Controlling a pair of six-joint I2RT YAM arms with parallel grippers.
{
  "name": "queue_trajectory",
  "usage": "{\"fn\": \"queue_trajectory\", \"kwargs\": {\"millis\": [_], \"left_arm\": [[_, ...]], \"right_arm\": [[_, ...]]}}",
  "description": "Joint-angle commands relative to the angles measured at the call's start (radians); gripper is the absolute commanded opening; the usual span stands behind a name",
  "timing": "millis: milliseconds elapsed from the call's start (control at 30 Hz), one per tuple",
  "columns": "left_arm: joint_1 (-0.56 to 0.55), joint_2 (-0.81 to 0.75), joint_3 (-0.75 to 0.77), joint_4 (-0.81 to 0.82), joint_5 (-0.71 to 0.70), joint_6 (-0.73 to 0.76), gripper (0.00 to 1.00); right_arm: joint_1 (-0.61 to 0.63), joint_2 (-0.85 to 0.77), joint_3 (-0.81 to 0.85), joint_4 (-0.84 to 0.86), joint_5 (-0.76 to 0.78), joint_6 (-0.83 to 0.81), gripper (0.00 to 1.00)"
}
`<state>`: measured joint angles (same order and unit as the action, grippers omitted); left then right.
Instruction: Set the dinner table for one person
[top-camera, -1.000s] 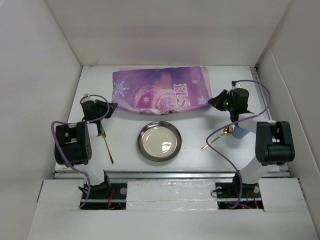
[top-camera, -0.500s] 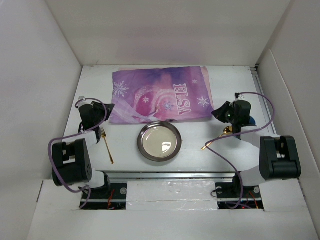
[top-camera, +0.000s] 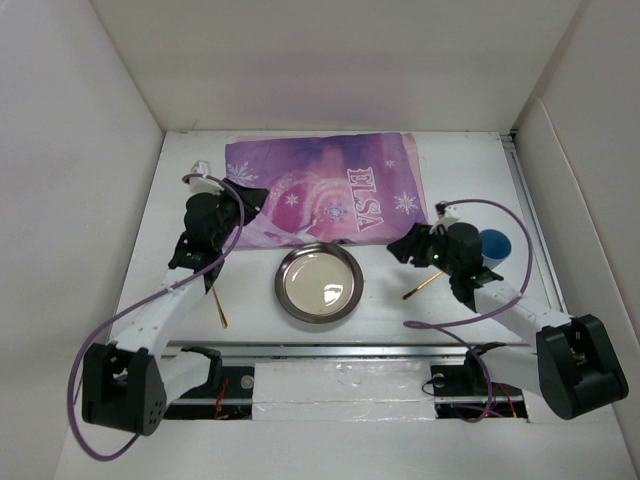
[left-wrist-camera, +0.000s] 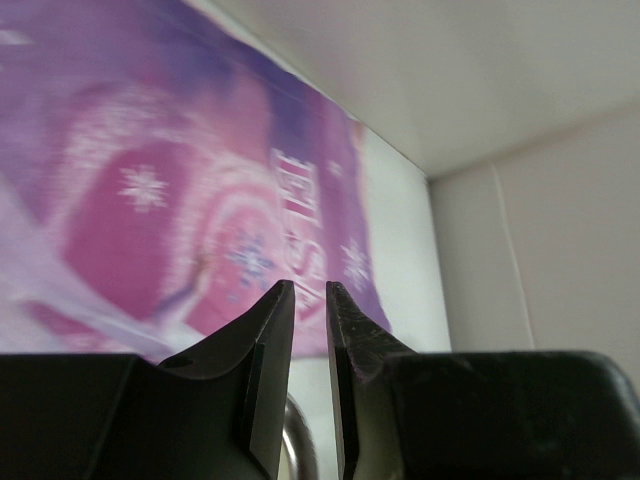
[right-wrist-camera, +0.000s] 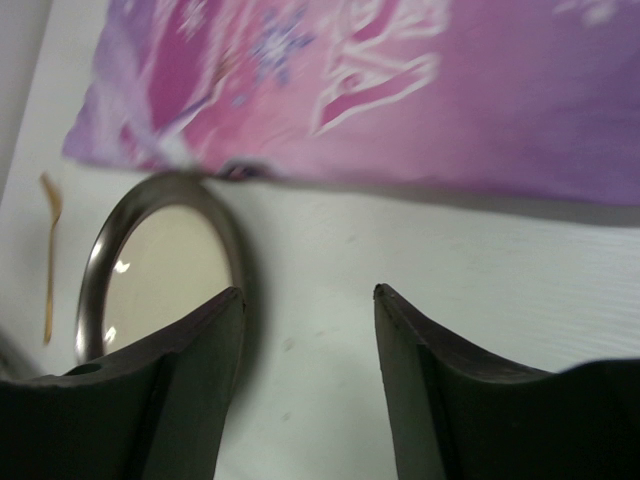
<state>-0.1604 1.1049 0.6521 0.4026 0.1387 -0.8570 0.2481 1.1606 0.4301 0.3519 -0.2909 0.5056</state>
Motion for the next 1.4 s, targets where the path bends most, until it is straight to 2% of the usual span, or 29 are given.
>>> {"fn": "queue_trajectory", "kwargs": {"millis": [0, 100, 267, 400, 500, 533, 600, 633, 700, 733, 767, 900, 933, 1033, 1133, 1233, 1267, 1367], "left_arm": [[-0.12, -0.121, 0.118, -0.097, -0.031, 0.136, 0.17], [-0.205, -0.223, 0.145, -0.203, -0.045, 0.199, 0.19], [-0.214, -0.365, 0.156, -0.382, 0.009, 0.291, 0.26], [-0.214, -0.395, 0.21, -0.54, -0.028, 0.413, 0.31], [-0.214, -0.401, 0.238, -0.577, -0.072, 0.455, 0.32], [-0.214, -0.407, 0.233, -0.576, -0.106, 0.473, 0.32], [-0.214, -0.418, 0.218, -0.565, -0.128, 0.472, 0.32], [-0.214, -0.422, 0.21, -0.561, -0.128, 0.469, 0.32], [-0.214, -0.433, 0.193, -0.553, -0.128, 0.469, 0.32], [-0.214, -0.435, 0.189, -0.551, -0.128, 0.472, 0.32], [-0.214, -0.445, 0.184, -0.554, -0.128, 0.475, 0.32], [-0.203, -0.477, 0.178, -0.561, -0.214, 0.481, 0.32], [-0.203, -0.485, 0.178, -0.559, -0.214, 0.484, 0.32], [-0.15, -0.516, 0.166, -0.53, -0.174, 0.484, 0.35], [-0.149, -0.528, 0.165, -0.535, -0.191, 0.487, 0.37], [-0.149, -0.528, 0.164, -0.562, -0.211, 0.492, 0.38], [-0.149, -0.53, 0.161, -0.564, -0.212, 0.496, 0.38], [-0.149, -0.536, 0.162, -0.564, -0.215, 0.496, 0.38]], "right_arm": [[0.127, 0.022, -0.017, 0.062, -0.079, -0.039, 0.62], [0.178, 0.085, -0.013, 0.079, -0.132, -0.042, 0.67], [0.272, 0.209, 0.039, 0.098, -0.137, -0.041, 0.69], [0.29, 0.301, 0.073, 0.102, -0.08, -0.024, 0.67], [0.299, 0.372, 0.093, 0.148, -0.114, -0.007, 0.64], [0.322, 0.405, 0.107, 0.174, -0.122, 0.008, 0.58], [0.322, 0.438, 0.122, 0.179, -0.122, 0.016, 0.54], [0.322, 0.451, 0.128, 0.197, -0.134, 0.03, 0.36], [0.322, 0.473, 0.128, 0.228, -0.149, 0.045, 0.22], [0.322, 0.476, 0.13, 0.245, -0.165, 0.056, 0.02], [0.322, 0.473, 0.13, 0.239, -0.171, 0.059, 0.0], [0.31, 0.357, 0.111, 0.199, -0.246, 0.082, 0.0], [0.31, 0.281, 0.136, 0.135, -0.243, 0.076, 0.0], [0.294, 0.211, 0.252, 0.052, -0.229, 0.089, 0.0], [0.232, 0.25, 0.363, 0.111, -0.287, 0.137, 0.0], [0.188, 0.361, 0.554, 0.099, -0.252, 0.142, 0.0], [0.171, 0.446, 0.658, 0.087, -0.26, 0.143, 0.0], [0.111, 0.574, 0.781, 0.12, -0.292, 0.212, 0.0]]}}
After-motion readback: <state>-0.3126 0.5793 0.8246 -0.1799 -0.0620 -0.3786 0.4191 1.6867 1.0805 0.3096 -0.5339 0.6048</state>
